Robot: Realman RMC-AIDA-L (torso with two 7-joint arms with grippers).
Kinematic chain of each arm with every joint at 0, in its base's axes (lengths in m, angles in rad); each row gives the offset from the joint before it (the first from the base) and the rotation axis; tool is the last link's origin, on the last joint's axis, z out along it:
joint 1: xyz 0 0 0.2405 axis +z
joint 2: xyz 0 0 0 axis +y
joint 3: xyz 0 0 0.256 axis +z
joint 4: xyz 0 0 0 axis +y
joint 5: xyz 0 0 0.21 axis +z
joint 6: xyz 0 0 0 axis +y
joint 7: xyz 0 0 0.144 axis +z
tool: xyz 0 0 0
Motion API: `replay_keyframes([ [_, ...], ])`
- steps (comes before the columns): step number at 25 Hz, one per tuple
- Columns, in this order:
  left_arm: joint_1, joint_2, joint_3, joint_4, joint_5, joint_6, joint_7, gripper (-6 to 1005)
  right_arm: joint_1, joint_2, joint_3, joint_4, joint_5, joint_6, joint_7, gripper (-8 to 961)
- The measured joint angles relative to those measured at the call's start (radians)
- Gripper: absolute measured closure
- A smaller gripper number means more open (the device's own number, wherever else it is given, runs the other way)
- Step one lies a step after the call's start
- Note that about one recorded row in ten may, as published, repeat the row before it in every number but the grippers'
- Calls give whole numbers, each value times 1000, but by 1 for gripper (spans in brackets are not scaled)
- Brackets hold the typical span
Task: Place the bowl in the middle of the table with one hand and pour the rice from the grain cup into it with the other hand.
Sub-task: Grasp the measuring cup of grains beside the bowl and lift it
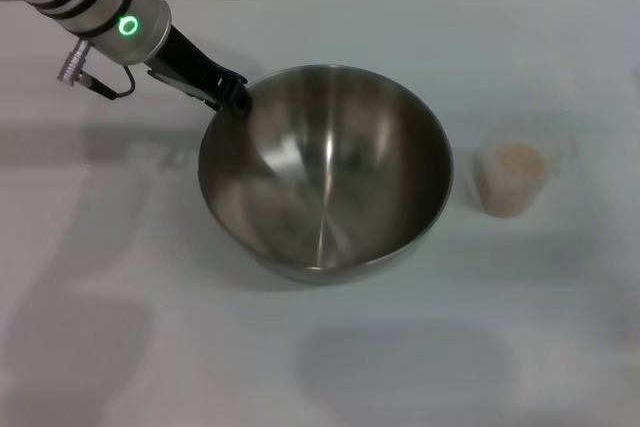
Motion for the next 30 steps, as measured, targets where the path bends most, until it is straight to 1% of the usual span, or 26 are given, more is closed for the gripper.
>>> replay_keyframes([
  [3, 8, 0, -12, -32, -5, 6, 0, 681, 0, 0, 0, 0, 0, 0, 0, 191],
  [5, 25, -1, -21, -85, -7, 4, 0, 682, 0, 0, 0, 0, 0, 0, 0, 191],
  [6, 47, -3, -31, -160, -14, 2, 0, 683, 0, 0, 0, 0, 0, 0, 0, 191],
  [7, 47, -3, -31, -160, -14, 2, 0, 684, 0, 0, 0, 0, 0, 0, 0, 191],
  [9, 77, -4, -36, -243, -31, 12, 0, 685, 0, 0, 0, 0, 0, 0, 0, 191],
  [10, 100, -4, -34, -290, -45, 41, 2, 685, 0, 0, 0, 0, 0, 0, 0, 191],
  [11, 147, -4, -20, -355, -62, 117, 12, 686, 0, 0, 0, 0, 0, 1, 0, 191],
  [12, 147, -4, -20, -355, -62, 117, 12, 686, 0, 0, 0, 0, 0, 1, 0, 191],
  [14, 206, -5, 16, -408, -67, 233, 33, 687, 0, 0, 0, 0, 0, 2, 0, 191],
  [15, 248, -5, 49, -436, -67, 331, 55, 687, 0, 0, 0, -1, 0, 4, 0, 191],
  [16, 315, -5, 102, -472, -64, 497, 95, 688, 0, 0, 0, -2, 0, 7, 0, 192],
  [17, 315, -5, 102, -472, -64, 497, 95, 688, 0, 0, 0, -2, 0, 7, 0, 192],
  [20, 442, -4, 204, -515, -61, 804, 178, 690, 0, 0, 0, -6, 0, 9, 0, 192],
  [21, 530, -5, 290, -518, -61, 1062, 228, 690, 0, 0, 0, -6, 0, 9, 0, 192],
  [22, 530, -5, 290, -518, -61, 1062, 228, 690, -1, 0, 0, -6, 0, 9, 0, 192],
  [23, 556, -5, 322, -511, -61, 1161, 238, 691, -2, 0, 0, -6, 0, 9, 0, 192],
  [25, 621, -5, 404, -467, -63, 1443, 246, 692, -5, 0, 0, -5, 0, 9, 0, 192],
  [26, 639, -4, 434, -430, -65, 1579, 228, 692, -7, 0, 0, -3, 1, 9, 0, 192],
  [27, 652, -4, 459, -392, -67, 1688, 204, 692, -8, -1, 1, -2, 1, 10, 0, 192],
  [28, 659, -4, 478, -347, -68, 1790, 162, 693, -10, -1, 1, -1, 2, 9, 0, 192],
  [29, 659, -4, 478, -347, -68, 1790, 162, 693, -11, -1, 2, 0, 3, 9, 0, 192],
  [30, 665, -2, 517, -210, -60, 2017, -40, 694, -13, 0, 2, 0, 3, 10, 0, 192],
])
